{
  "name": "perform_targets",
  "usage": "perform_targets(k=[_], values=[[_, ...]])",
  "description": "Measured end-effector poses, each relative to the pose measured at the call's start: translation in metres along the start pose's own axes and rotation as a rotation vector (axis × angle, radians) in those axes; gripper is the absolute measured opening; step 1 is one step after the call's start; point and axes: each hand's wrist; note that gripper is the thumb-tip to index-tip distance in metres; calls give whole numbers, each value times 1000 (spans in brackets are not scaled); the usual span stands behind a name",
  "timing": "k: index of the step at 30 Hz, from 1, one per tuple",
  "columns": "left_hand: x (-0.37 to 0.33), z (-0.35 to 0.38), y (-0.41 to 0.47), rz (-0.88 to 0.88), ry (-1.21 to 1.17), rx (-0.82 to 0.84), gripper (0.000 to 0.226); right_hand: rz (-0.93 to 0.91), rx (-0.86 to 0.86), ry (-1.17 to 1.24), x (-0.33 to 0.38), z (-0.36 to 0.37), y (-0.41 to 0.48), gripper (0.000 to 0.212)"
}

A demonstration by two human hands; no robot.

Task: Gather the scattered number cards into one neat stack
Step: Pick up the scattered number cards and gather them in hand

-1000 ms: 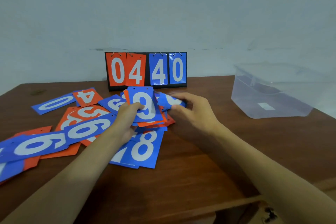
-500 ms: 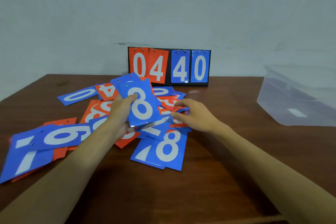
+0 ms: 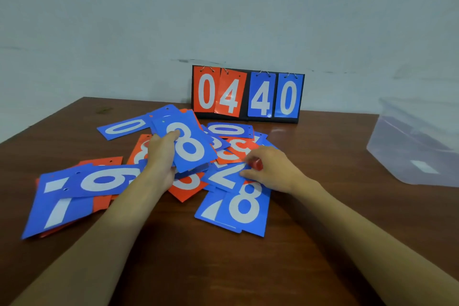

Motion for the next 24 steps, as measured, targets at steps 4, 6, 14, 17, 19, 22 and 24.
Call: perform_targets(k=[4,6,14,17,19,22,24], values=[[6,6,-7,27,41,44,20,98,-69,-32,-9,-6,-4,63],[8,8,-9,36,72,53,28,160,-35,-154,-13,-6,1,70],[14,11,-17,104,155,109,24,427,-121,179,-31,-13,9,62],[14,12,-20,114,182,111,22,568,-355,477,-42,-24,1,28],[13,12,-20,104,192,105,23,664,-439,744,-47,-31,-3,14],[8,11,-22,77,228,128,19,652,-433,990,-49,-42,-9,9],[2,10,-22,82,304,162,20,549,-338,1040,-46,-48,-10,11]])
Point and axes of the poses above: each hand's wrist, its own y-axis towards the middle knuckle, its own z-axis out of the palm, x = y × z, and after that the axes turned 14 degrees about -x, right-handed
